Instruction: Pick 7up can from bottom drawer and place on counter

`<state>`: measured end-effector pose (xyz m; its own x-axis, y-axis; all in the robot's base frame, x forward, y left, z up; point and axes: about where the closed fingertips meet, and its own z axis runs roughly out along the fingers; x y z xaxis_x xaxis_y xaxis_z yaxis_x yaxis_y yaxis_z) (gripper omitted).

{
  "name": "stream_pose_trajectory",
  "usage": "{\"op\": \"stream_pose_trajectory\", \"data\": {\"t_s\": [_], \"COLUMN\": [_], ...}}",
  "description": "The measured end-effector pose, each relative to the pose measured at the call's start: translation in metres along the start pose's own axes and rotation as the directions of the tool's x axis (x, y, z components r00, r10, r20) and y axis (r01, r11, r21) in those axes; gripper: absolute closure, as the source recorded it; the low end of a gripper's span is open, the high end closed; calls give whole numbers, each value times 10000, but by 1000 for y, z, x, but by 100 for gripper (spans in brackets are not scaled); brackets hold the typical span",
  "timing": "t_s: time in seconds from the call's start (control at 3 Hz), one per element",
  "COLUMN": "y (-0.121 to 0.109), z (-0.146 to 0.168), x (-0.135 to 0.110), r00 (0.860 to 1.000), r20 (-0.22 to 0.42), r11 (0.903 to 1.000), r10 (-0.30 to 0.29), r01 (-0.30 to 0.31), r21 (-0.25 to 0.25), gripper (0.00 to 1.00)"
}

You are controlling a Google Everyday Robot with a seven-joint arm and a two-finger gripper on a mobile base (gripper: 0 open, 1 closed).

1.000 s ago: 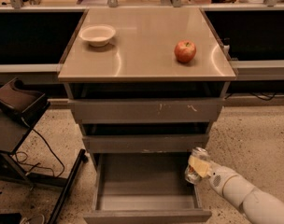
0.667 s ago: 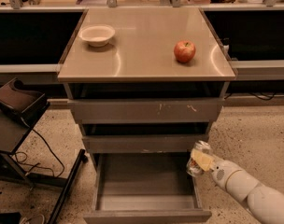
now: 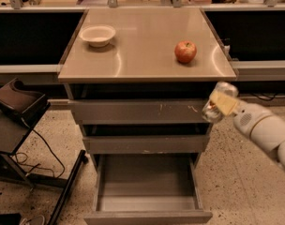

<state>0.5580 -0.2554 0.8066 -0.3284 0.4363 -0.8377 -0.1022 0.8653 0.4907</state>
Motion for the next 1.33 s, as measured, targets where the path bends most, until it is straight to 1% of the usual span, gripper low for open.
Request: {"op": "stream_pose_trajectory", "data": {"t_s": [0.33, 0.67, 1.0, 1.33], "y": [57, 135, 135, 129], "z": [-9, -36, -29, 4], "x": [-95, -172, -170, -188], "r00": [9935, 9664, 9708, 9676], "r20": [1044, 2120, 2001, 2445], "r11": [9990, 9893, 9910, 9973], "r10": [-446, -1456, -1327, -627], "r01": [438, 1438, 1332, 704], "r21": [104, 240, 110, -228], "gripper": [100, 100, 100, 100]}}
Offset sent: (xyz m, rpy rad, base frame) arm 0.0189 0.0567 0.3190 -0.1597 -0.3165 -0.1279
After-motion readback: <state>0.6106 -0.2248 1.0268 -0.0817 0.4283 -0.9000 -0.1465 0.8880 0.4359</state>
